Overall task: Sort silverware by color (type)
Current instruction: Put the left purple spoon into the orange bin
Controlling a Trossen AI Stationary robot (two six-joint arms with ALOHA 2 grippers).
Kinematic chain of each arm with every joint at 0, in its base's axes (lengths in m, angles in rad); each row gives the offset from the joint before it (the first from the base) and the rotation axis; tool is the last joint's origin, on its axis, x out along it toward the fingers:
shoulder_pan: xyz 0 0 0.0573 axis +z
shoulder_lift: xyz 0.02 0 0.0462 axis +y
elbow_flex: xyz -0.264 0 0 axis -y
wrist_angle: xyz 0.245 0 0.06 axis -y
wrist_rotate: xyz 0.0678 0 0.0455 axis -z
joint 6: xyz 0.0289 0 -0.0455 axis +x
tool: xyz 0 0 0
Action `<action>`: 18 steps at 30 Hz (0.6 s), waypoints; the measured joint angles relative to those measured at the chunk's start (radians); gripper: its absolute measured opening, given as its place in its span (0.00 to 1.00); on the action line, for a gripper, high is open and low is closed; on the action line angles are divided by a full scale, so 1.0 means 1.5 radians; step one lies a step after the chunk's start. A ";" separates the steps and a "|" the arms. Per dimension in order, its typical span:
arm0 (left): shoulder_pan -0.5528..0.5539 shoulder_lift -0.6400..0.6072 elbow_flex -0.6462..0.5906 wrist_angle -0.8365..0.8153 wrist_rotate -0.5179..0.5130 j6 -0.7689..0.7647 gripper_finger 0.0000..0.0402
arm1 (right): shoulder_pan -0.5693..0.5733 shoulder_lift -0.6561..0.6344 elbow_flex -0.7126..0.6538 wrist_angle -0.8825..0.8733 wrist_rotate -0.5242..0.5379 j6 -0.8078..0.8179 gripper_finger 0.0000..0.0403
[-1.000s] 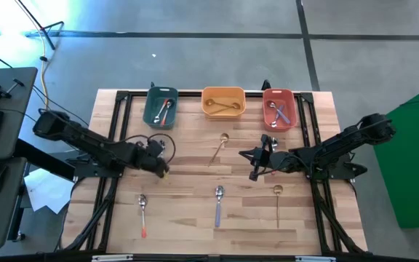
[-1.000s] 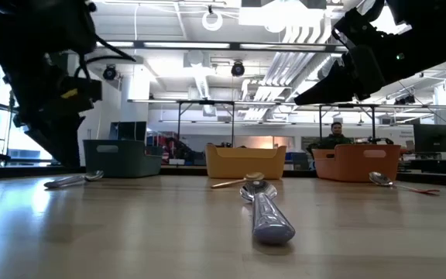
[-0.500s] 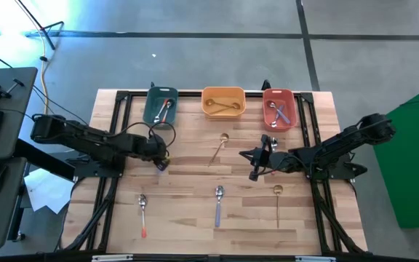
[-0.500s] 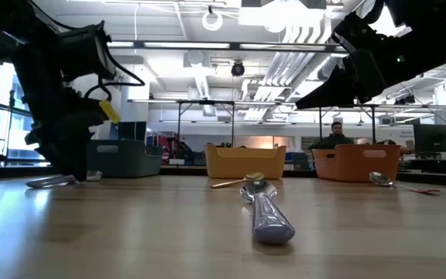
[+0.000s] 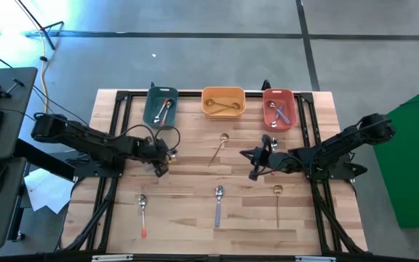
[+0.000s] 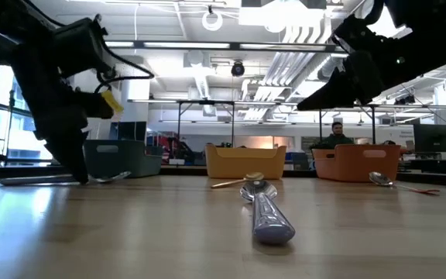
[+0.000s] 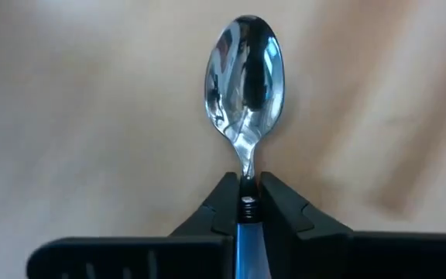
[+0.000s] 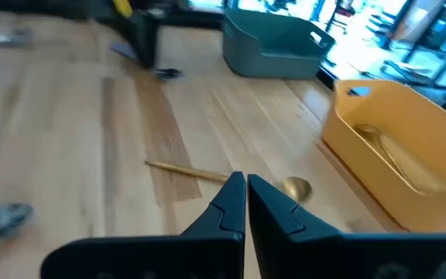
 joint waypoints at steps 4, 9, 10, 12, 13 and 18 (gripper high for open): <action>-0.015 0.003 -0.003 0.108 0.034 0.029 0.03 | -0.003 0.000 0.000 -0.049 0.012 0.040 0.00; -0.029 0.002 -0.002 0.290 0.019 0.085 0.01 | -0.013 0.028 0.000 -0.031 0.010 0.077 0.02; -0.030 0.002 -0.001 0.332 0.014 0.101 0.01 | -0.015 0.043 0.000 -0.008 0.010 0.072 0.04; -0.030 0.001 0.001 0.390 0.011 0.132 0.01 | -0.018 0.076 0.000 0.036 0.009 0.056 0.08; -0.030 0.001 0.001 0.396 0.010 0.141 0.01 | -0.020 0.094 0.000 0.063 0.004 0.047 0.11; -0.035 0.001 0.000 0.310 0.039 0.115 0.02 | -0.029 0.168 0.004 0.148 -0.047 0.031 0.28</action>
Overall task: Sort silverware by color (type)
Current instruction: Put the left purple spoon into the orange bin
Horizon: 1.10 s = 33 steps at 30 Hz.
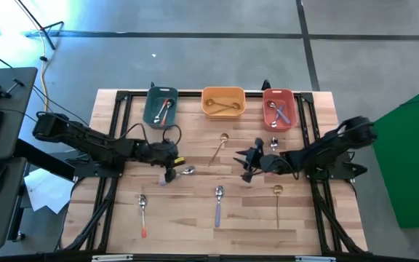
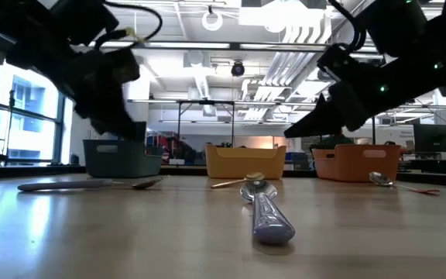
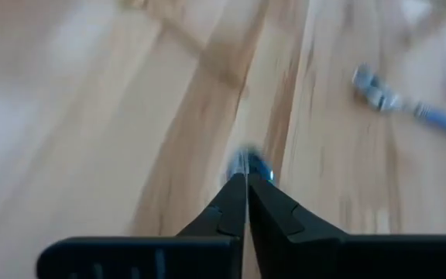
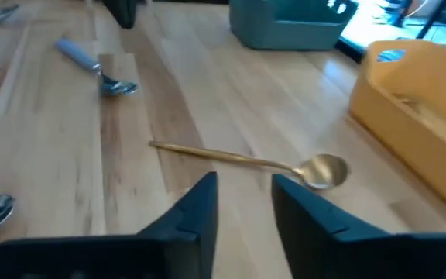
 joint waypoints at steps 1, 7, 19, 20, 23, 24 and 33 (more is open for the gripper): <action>-0.008 0.002 0.000 -0.021 0.000 -0.008 0.04 | -0.002 0.012 0.005 0.004 -0.001 -0.001 0.31; -0.079 0.039 0.000 -0.047 -0.054 -0.036 0.21 | -0.012 0.062 0.050 0.004 -0.005 -0.022 0.38; -0.123 0.191 0.006 0.013 -0.104 -0.093 0.32 | -0.012 0.071 0.088 -0.004 -0.012 -0.060 0.38; -0.122 0.194 0.006 0.013 -0.106 -0.091 0.28 | -0.012 0.071 0.088 -0.007 -0.012 -0.060 0.38; -0.121 0.194 0.006 0.007 -0.102 -0.089 0.14 | -0.012 0.071 0.088 -0.011 -0.012 -0.060 0.38; -0.120 0.191 0.005 0.004 -0.096 -0.087 0.09 | -0.012 0.071 0.088 -0.011 -0.012 -0.060 0.38; -0.114 0.137 -0.002 0.031 -0.068 -0.031 0.01 | -0.012 0.071 0.088 0.006 -0.012 -0.070 0.38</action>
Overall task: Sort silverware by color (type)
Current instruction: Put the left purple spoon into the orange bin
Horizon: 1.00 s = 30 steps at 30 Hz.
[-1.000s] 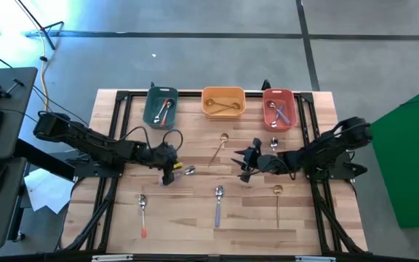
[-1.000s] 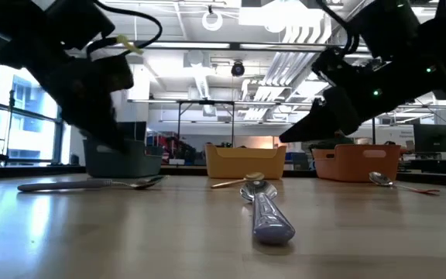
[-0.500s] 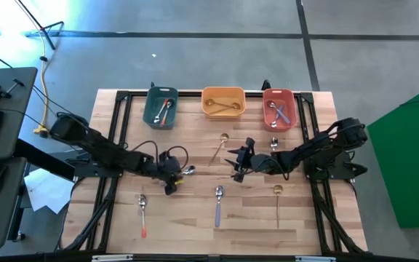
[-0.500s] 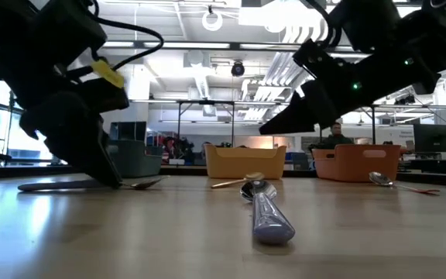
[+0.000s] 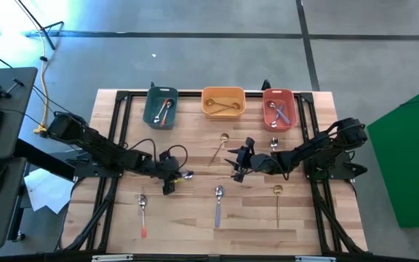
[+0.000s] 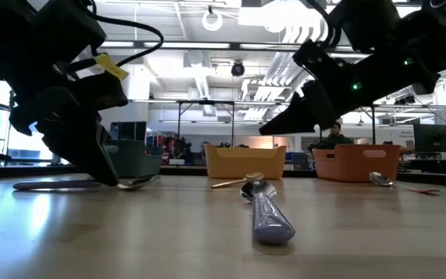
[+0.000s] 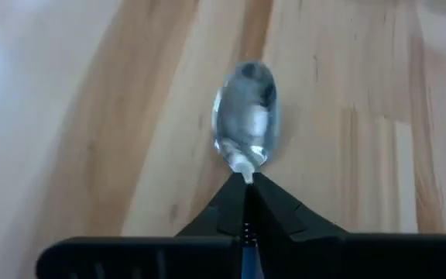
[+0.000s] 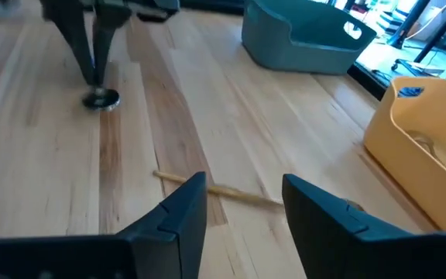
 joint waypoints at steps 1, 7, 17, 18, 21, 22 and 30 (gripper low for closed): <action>0.003 -0.006 -0.001 0.011 -0.014 0.010 0.01 | 0.000 0.000 0.000 0.010 -0.001 0.012 0.38; 0.014 -0.002 0.001 0.111 -0.117 0.063 0.00 | 0.000 0.000 0.004 0.040 -0.036 0.053 0.41; 0.029 0.027 0.002 0.334 -0.157 0.183 0.00 | -0.003 0.000 0.071 0.030 -0.080 -0.006 0.54; 0.033 0.027 0.002 0.345 -0.154 0.188 0.00 | -0.003 0.000 0.077 0.029 -0.097 -0.024 0.54; 0.044 0.027 0.002 0.371 -0.133 0.201 0.00 | -0.007 0.000 0.095 0.012 -0.127 -0.095 0.55; 0.047 0.027 0.002 0.377 -0.124 0.202 0.00 | -0.009 0.000 0.100 0.004 -0.127 -0.111 0.55; 0.057 0.027 0.003 0.388 -0.110 0.203 0.00 | -0.060 0.035 0.150 -0.028 -0.210 -0.124 0.55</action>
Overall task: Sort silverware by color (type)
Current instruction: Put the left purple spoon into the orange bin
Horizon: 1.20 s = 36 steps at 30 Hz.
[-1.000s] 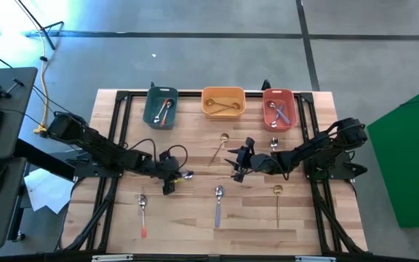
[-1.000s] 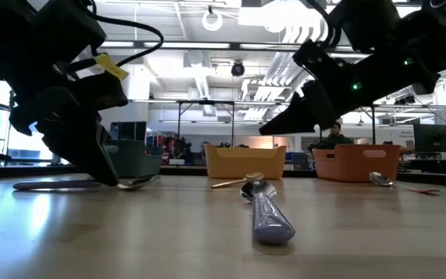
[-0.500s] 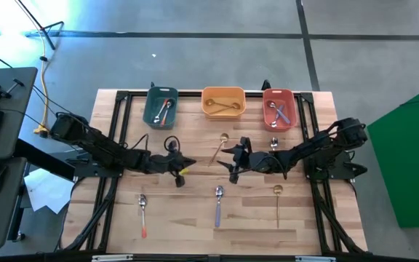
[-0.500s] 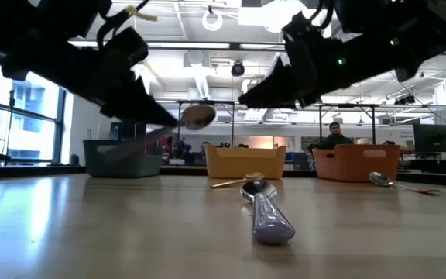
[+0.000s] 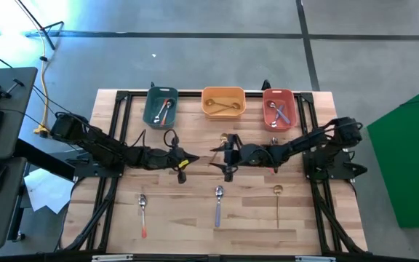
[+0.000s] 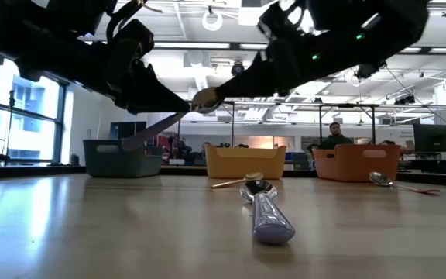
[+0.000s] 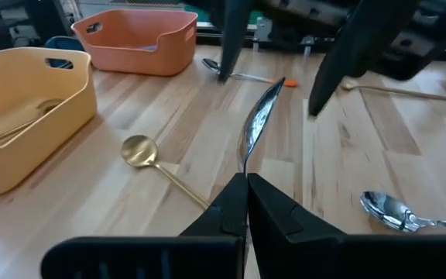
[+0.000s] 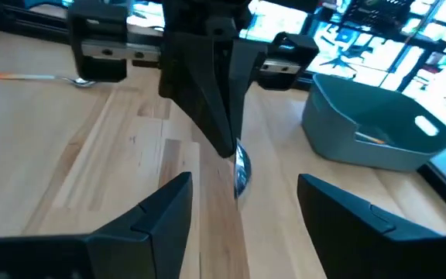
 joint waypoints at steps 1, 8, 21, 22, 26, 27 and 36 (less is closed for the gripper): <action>0.000 0.000 0.000 0.000 0.000 0.000 0.00 | -0.006 0.013 0.010 -0.001 -0.012 0.000 0.54; 0.000 -0.001 0.000 0.001 0.000 -0.001 0.00 | -0.017 0.091 0.085 -0.006 -0.050 -0.022 0.35; -0.008 -0.001 0.001 -0.003 -0.046 0.000 0.04 | -0.009 0.080 0.105 -0.077 0.001 -0.018 0.03; -0.011 -0.002 0.001 -0.004 -0.054 0.000 0.06 | -0.007 0.071 0.105 -0.093 0.017 -0.021 0.02; -0.025 -0.013 0.001 -0.013 -0.088 0.020 0.12 | -0.006 0.016 0.108 -0.219 0.063 -0.017 0.03; -0.030 -0.017 0.001 -0.013 -0.100 0.024 0.14 | -0.007 0.000 0.110 -0.263 0.077 -0.012 0.03; -0.066 -0.043 0.001 -0.081 -0.156 0.033 0.22 | -0.047 -0.173 0.183 -0.715 0.291 0.097 0.02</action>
